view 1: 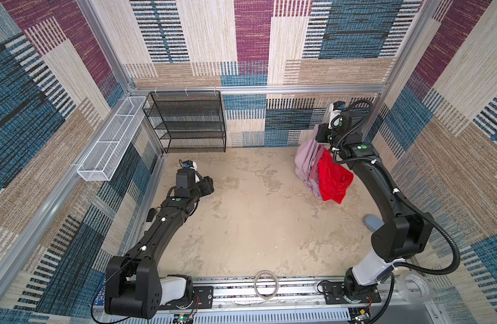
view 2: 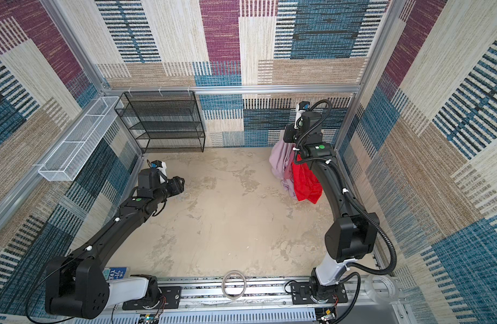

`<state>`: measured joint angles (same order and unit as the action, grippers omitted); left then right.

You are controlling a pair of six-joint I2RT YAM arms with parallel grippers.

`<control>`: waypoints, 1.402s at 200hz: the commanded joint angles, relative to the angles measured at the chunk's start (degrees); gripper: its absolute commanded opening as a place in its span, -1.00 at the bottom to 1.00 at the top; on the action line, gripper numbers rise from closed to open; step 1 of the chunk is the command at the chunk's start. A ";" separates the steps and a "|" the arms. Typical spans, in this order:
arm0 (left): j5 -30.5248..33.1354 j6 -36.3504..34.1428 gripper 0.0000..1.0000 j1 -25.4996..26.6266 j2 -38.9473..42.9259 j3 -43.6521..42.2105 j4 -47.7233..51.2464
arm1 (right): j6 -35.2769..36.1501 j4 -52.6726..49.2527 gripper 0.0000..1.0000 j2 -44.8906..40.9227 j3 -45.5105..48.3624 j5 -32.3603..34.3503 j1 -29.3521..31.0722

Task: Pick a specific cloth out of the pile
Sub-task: 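Lift the lavender cloth high out of the pile with the right gripper, then carry the lavender cloth toward the left arm and drop it on the floor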

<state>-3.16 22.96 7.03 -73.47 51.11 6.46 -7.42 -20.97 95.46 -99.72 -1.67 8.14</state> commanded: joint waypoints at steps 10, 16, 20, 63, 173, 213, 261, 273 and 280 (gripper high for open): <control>-0.53 0.34 0.26 -0.04 0.77 0.99 1.46 | 0.48 1.00 -1.00 0.68 -4.73 -1.42 -0.23; -0.53 0.36 0.26 -0.03 0.95 1.04 1.56 | 0.55 0.70 -1.00 0.90 -5.65 -1.46 -0.32; -0.53 0.29 0.26 -0.07 0.98 1.09 1.76 | 0.63 0.52 -1.00 0.99 -6.22 -1.56 -0.40; -0.36 0.07 0.26 -0.07 2.10 1.95 2.94 | 0.63 -0.98 -1.00 2.49 -13.17 -5.47 -0.51; -1.59 -0.46 0.25 0.00 7.65 7.81 9.27 | -4.27 -9.16 -1.00 9.33 -39.55 -33.50 -0.11; -0.46 -1.23 0.25 -0.02 9.35 12.85 17.79 | -5.46 -7.68 -1.00 7.95 -41.26 -38.18 3.76; 0.87 -1.22 0.25 -0.01 12.58 16.08 27.75 | -8.56 -4.26 -1.00 9.49 -42.50 -42.94 11.81; 1.50 -0.93 0.25 -0.08 14.05 15.53 28.91 | -8.99 -4.12 -1.00 10.54 -43.59 -42.99 13.73; 1.78 -0.90 0.25 -0.04 15.00 15.19 29.46 | -9.03 -4.02 -1.00 11.03 -44.32 -43.00 14.81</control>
<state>-3.07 22.52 7.03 -60.77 66.63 30.76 -14.04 -29.21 105.16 -142.15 -42.30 20.29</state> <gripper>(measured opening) 0.624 0.063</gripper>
